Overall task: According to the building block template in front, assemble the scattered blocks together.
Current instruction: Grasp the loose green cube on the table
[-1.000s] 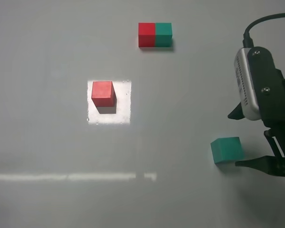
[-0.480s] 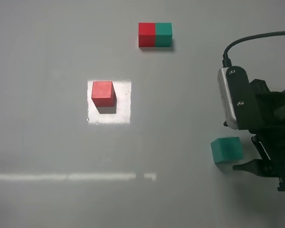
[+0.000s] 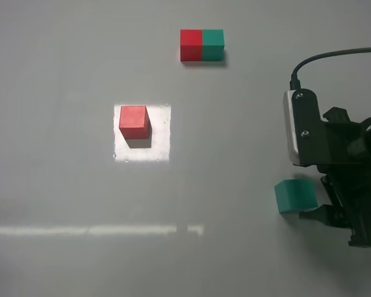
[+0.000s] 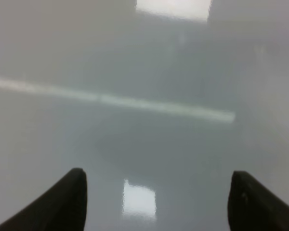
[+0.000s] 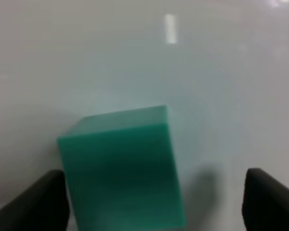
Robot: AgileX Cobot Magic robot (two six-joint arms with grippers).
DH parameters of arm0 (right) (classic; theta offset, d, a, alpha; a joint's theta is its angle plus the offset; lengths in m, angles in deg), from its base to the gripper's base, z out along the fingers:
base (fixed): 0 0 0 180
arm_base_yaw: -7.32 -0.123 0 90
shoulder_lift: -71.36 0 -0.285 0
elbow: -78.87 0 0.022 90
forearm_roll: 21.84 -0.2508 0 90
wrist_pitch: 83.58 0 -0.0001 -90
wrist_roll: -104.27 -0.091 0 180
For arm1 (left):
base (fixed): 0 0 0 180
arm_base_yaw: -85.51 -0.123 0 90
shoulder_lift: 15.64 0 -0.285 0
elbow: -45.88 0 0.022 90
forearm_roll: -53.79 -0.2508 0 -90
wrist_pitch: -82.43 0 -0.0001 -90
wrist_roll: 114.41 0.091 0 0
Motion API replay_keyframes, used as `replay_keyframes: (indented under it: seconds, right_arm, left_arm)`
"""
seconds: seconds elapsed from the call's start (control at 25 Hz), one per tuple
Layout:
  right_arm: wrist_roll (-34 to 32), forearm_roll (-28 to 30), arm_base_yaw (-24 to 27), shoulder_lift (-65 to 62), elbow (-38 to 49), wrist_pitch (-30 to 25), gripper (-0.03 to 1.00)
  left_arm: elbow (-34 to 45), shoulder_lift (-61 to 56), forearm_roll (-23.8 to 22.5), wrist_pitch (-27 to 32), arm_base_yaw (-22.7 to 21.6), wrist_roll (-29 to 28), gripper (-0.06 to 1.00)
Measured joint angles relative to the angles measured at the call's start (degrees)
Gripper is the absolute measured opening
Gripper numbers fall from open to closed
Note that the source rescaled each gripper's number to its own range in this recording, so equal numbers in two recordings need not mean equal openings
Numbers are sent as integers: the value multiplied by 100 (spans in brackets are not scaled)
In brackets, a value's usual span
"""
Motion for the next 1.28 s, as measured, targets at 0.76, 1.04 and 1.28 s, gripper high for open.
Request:
replay_keyframes:
  seconds: [0.76, 1.04, 1.28]
  right_arm:
    - [182, -219, 0, 0, 41, 114, 76]
    - [200, -128, 0, 190, 45, 162, 76]
    - [7, -20, 0, 261, 45, 105, 71]
  left_arm:
    - [0, -1, 0, 0, 0, 0, 53]
    - [0, -1, 0, 0, 0, 0, 53]
    - [0, -1, 0, 0, 0, 0, 53]
